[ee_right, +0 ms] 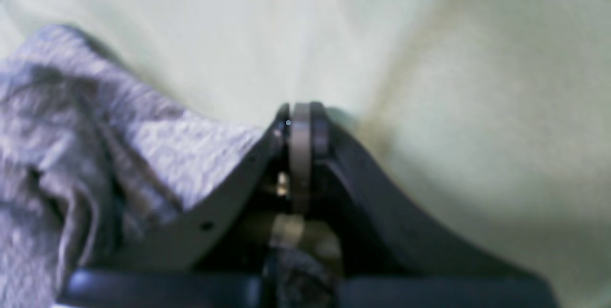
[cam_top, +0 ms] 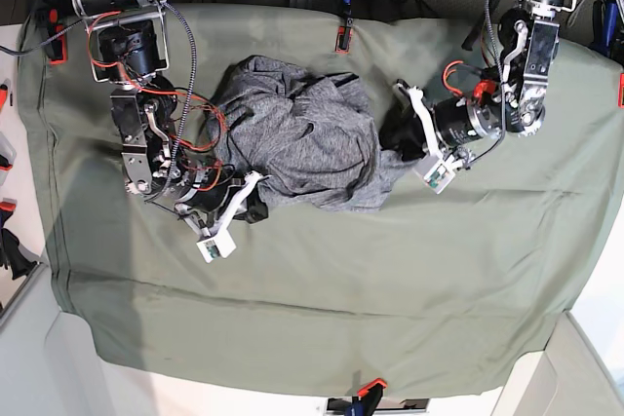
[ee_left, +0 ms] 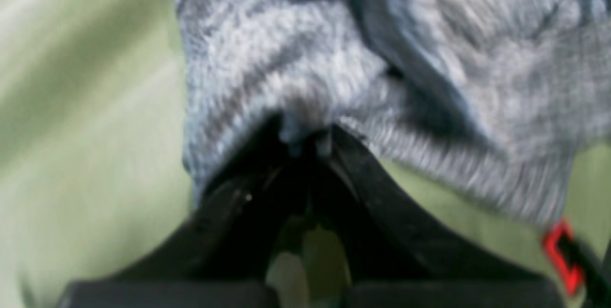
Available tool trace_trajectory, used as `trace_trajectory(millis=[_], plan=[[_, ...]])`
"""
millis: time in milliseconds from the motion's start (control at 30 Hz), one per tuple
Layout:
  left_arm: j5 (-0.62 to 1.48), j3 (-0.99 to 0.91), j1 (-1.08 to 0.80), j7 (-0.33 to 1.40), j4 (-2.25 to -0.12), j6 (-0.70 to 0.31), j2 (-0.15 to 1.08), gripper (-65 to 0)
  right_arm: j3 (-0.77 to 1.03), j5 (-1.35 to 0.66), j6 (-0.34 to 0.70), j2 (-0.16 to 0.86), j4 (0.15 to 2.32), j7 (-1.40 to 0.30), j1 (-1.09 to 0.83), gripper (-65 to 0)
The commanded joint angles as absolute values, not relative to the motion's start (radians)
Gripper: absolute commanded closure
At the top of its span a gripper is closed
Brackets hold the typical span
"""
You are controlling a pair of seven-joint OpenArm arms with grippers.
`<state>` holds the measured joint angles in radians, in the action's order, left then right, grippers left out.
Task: Fold the T-shirt properly
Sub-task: 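Press the bundle's sides inward with both grippers, compacting it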
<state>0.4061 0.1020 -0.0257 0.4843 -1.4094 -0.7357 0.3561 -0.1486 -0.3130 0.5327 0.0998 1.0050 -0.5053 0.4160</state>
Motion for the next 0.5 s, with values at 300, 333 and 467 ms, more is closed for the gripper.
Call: trace_trajectory(millis=[300,333,467], plan=[[0.399,0.099,0.201,0.495,-1.184,-0.698,0.209,-1.6,-0.140,-0.345,0.539,0.119,1.222,-0.543,0.283,0.0],[0.399,0.099,0.224,0.497,-1.161,-0.698,0.189,-1.6,-0.138,-0.345,0.538,0.119,1.245,-0.543,0.262,0.0],[0.399,0.099,0.318,0.516,-1.052,-0.698,0.115,-1.6,-0.137,-0.385,0.538,0.116,1.331,-0.543,0.172,0.0]])
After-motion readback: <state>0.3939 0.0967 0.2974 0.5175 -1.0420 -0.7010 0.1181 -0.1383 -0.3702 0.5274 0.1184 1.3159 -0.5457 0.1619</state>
